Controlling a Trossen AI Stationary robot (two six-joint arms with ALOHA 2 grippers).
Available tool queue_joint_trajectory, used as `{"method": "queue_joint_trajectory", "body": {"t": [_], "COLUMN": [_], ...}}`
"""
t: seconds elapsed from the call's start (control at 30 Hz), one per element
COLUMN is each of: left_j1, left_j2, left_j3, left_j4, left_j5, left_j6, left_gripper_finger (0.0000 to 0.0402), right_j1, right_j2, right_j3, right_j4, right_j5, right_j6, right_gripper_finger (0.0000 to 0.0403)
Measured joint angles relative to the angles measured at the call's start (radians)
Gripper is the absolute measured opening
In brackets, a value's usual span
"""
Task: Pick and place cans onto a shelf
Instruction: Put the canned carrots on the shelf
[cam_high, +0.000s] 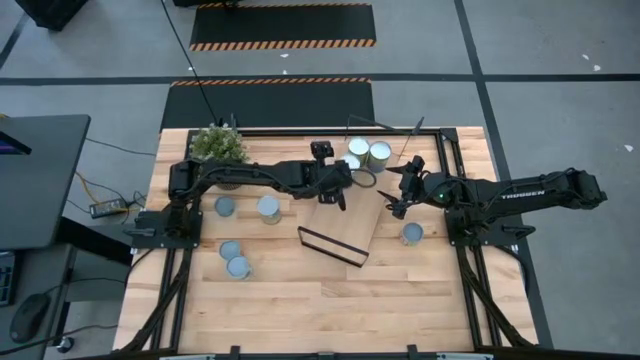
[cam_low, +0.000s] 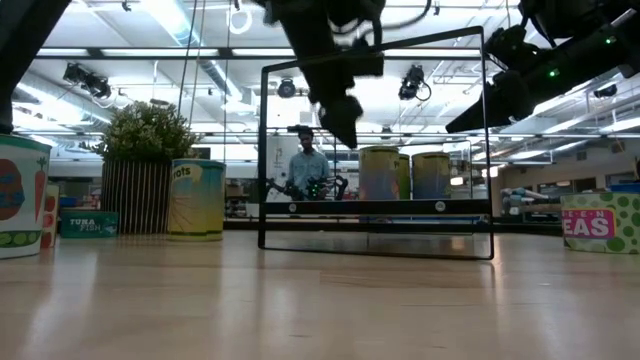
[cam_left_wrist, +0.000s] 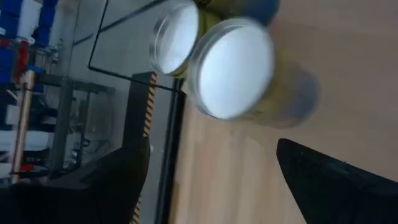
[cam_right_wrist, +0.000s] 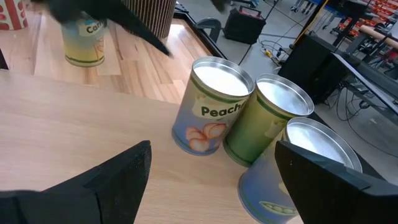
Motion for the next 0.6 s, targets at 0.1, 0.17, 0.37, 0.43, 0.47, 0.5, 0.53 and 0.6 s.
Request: {"method": "queue_joint_trajectory", "body": {"t": [0.1,0.17,0.37,0.43,0.47,0.5,0.53,0.6], "left_j1": [-0.013,-0.008,-0.039,-0.063,-0.074,-0.085,-0.095,-0.114], "left_j2": [-0.031,-0.067,-0.186,-0.231,-0.256,-0.277,-0.298,-0.338], "left_j3": [0.054,0.059,-0.026,-0.072,-0.099,-0.126,-0.153,-0.207], "left_j4": [-0.195,-0.296,-0.485,-0.484,-0.488,-0.498,-0.503,-0.508], "left_j5": [0.099,0.182,0.248,0.275,0.289,0.295,0.293,0.295], "left_j6": [-0.146,-0.248,-0.462,-0.517,-0.541,-0.565,-0.593,-0.652], "left_gripper_finger": [0.0356,0.0355,0.0323,0.031,0.0304,0.0299,0.0296,0.0291], "right_j1": [0.0,0.0,0.009,0.015,0.018,0.021,0.023,0.026], "right_j2": [0.0,0.0,0.0,0.0,0.0,0.0,0.0,0.0], "right_j3": [0.0,0.0,0.0,0.0,0.0,0.0,0.0,0.0], "right_j4": [-0.002,-0.007,-0.025,-0.02,-0.017,-0.016,-0.014,-0.003], "right_j5": [0.0,0.0,-0.004,-0.004,-0.004,-0.004,-0.004,-0.004], "right_j6": [0.0,0.004,0.023,0.023,0.023,0.023,0.023,0.023], "right_gripper_finger": [0.035,0.035,0.035,0.035,0.035,0.035,0.035,0.035]}}
